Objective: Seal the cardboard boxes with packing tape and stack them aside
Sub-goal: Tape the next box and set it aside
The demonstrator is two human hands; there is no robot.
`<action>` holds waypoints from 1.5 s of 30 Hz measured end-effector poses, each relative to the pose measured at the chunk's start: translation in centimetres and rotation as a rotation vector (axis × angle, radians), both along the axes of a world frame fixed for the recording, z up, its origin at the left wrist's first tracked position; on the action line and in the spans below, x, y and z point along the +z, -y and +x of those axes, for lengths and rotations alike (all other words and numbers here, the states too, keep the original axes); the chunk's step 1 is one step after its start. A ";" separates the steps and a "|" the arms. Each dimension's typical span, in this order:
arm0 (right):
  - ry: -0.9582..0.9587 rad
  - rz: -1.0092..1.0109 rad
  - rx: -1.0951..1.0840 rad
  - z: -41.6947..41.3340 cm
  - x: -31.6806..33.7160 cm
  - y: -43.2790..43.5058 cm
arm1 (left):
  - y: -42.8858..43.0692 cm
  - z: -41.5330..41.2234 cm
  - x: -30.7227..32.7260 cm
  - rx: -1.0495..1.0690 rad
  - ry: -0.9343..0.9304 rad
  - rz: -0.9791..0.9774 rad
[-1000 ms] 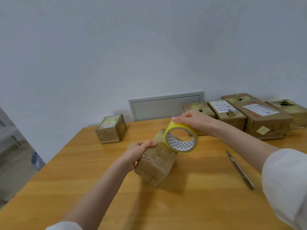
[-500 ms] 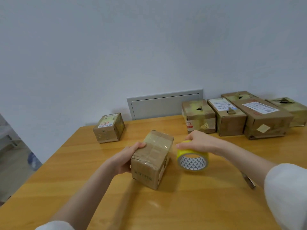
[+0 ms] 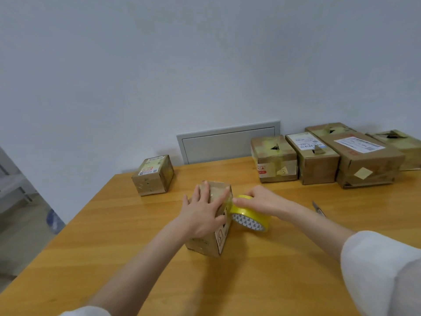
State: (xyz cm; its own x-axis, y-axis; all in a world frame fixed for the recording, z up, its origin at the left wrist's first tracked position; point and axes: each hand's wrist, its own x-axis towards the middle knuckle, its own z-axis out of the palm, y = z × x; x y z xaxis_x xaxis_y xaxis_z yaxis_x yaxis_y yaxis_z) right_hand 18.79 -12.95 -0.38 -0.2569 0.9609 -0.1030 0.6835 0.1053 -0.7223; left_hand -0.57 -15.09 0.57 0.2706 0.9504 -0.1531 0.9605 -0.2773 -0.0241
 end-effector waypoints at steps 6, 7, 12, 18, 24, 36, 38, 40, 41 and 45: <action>-0.026 0.055 -0.034 -0.6 -0.9 0.2 | 0.0 0.6 1.1 0.170 0.153 -0.004; -0.018 0.061 -0.028 -0.5 -0.9 0.3 | 0.1 0.8 1.2 0.237 0.152 0.017; -0.132 0.063 -0.010 1.9 2.0 1.2 | 0.5 0.7 3.0 0.326 0.533 -0.036; -0.440 0.087 0.103 5.3 7.5 2.6 | 1.7 0.8 1.6 0.511 1.335 -0.345; -0.347 0.140 0.068 3.9 7.9 2.4 | 1.5 0.8 0.4 0.497 1.470 -0.396; -0.190 -0.067 0.109 7.4 5.3 1.9 | 1.4 -1.1 -1.3 0.479 1.580 -0.415; -0.095 -0.060 0.106 8.1 4.8 1.7 | 1.4 -1.3 -1.5 0.482 1.582 -0.423; 0.033 -0.061 0.111 8.6 3.8 1.7 | 1.4 -1.5 -1.7 0.481 1.592 -0.439; 0.045 -0.068 0.105 8.7 3.3 1.7 | 1.3 -1.6 -1.7 0.476 1.590 -0.442; 0.048 -0.078 0.097 8.3 2.3 1.4 | 1.1 -1.8 -2.0 0.468 1.588 -0.462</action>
